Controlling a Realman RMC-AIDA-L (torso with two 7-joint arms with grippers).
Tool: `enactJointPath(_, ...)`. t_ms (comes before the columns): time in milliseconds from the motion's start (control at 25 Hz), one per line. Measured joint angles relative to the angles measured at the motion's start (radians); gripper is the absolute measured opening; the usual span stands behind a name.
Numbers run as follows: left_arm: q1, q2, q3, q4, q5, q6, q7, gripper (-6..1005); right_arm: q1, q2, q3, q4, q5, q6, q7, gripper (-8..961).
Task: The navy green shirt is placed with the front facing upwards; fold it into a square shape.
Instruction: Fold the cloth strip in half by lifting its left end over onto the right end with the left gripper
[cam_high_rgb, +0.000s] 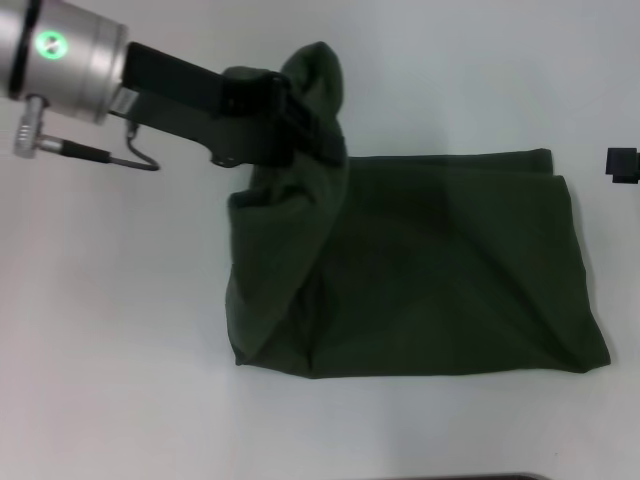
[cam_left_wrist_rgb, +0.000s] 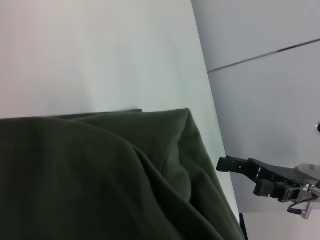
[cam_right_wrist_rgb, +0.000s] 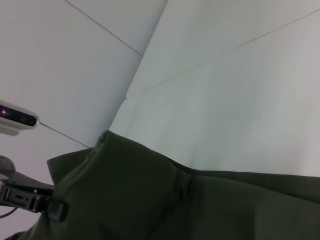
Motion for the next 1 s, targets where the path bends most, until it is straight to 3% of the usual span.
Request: enactJointPath(1000,-0.060,-0.009,0.429,0.215,-0.328,-0.395,-0.002,60,0.018,-0.008,0.000,-0.002,-0.002,0.004,0.002,867)
